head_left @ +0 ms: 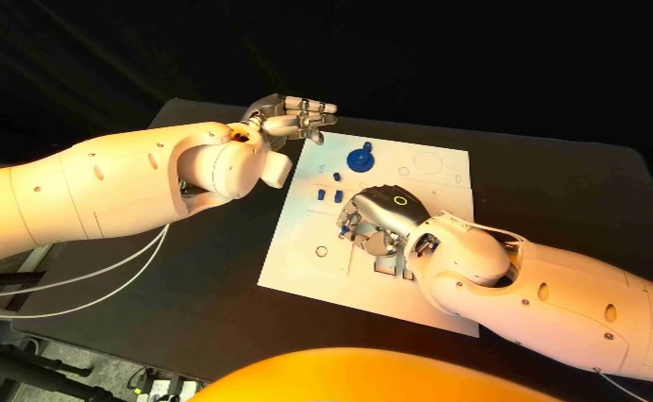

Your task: Assemble the parts on the task board

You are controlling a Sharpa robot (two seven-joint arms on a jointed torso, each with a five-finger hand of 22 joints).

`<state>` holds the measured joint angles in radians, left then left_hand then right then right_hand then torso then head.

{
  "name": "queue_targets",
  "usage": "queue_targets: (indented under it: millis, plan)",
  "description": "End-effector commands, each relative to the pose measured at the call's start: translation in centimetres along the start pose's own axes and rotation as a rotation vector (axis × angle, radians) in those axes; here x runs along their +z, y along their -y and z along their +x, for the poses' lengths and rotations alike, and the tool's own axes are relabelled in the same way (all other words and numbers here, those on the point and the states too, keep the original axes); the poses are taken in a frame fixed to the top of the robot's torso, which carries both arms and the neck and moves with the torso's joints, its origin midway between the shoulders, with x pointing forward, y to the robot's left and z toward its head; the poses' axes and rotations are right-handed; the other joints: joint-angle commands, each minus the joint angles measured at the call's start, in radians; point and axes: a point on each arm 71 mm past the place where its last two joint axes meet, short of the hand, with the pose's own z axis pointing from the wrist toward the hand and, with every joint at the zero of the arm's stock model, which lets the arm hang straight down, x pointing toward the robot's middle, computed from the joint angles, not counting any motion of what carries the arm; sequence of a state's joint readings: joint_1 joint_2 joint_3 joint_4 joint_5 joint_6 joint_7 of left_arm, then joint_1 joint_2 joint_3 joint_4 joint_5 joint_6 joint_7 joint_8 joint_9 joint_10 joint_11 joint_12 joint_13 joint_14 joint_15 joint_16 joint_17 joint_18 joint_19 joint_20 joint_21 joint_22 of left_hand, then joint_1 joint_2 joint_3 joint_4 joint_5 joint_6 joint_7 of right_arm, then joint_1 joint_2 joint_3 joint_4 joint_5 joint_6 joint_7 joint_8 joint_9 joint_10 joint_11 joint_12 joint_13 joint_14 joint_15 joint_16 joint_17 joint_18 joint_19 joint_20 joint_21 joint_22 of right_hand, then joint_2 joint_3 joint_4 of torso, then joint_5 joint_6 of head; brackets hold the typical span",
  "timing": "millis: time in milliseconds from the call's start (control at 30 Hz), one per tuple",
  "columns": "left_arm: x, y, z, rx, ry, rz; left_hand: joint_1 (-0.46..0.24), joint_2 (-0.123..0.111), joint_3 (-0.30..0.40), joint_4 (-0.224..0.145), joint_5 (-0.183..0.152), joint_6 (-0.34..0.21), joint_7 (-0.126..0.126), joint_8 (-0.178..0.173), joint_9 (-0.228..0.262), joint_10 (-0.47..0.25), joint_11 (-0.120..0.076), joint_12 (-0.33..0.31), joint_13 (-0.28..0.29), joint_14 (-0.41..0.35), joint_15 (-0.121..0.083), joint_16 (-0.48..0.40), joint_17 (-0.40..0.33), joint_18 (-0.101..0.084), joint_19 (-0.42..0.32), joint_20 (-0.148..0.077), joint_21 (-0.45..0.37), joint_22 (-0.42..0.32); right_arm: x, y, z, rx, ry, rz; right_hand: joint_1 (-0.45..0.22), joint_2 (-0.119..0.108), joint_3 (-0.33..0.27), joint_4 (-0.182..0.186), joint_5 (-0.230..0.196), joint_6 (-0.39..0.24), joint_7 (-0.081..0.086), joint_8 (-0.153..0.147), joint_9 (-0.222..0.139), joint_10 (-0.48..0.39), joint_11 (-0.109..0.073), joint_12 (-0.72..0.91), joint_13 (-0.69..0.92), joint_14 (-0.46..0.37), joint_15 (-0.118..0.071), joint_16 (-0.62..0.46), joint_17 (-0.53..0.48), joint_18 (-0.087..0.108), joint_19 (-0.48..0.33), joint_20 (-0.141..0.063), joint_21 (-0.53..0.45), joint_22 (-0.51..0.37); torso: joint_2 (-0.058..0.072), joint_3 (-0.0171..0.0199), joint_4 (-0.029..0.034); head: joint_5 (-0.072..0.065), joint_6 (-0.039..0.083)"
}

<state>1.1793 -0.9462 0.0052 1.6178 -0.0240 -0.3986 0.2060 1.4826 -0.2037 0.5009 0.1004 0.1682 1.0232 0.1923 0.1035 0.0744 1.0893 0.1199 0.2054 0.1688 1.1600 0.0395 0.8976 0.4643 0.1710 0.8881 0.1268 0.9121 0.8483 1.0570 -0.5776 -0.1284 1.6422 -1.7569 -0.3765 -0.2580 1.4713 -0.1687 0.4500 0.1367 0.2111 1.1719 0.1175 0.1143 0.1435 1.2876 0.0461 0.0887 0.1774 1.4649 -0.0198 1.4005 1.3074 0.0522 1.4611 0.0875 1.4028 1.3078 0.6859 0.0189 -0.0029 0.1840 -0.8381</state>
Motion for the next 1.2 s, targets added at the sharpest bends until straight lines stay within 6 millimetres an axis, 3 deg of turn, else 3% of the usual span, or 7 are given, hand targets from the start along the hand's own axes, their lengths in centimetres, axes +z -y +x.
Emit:
queue_targets:
  millis: [33,1200]
  plan:
    - [0.05,0.08,0.28,-0.007,-0.02,0.003,-0.002,0.011,-0.002,-0.004,0.002,-0.006,0.001,0.0,-0.001,-0.005,0.001,0.006,0.001,-0.01,-0.001,-0.004,-0.001,0.012,-0.003,0.005,-0.005,0.001,0.0,-0.13,0.24,-0.002,-0.02,-0.014,-0.012,0.002,0.001,-0.004,0.006,0.004,0.001,0.001,0.001,0.007,0.003,-0.006,-0.002,0.058,-0.006,0.0,0.022,-0.014,0.027,-0.005,-0.002,0.195,0.0,-0.0009,0.0003,0.004,-0.003]
    - [0.06,0.07,0.42,-0.006,-0.027,0.001,-0.003,0.011,-0.003,-0.004,0.002,-0.007,0.001,0.001,-0.001,-0.007,0.001,0.008,0.002,-0.01,0.0,-0.005,-0.002,0.012,-0.004,0.005,-0.006,0.001,0.59,0.18,1.09,-0.02,-0.081,0.004,-0.018,0.001,0.0,-0.005,0.008,0.002,0.001,0.0,0.001,0.007,0.003,-0.008,-0.002,0.057,-0.005,-0.001,0.02,-0.013,0.024,-0.005,-0.007,0.193,0.0,-0.0007,0.0002,0.008,-0.011]
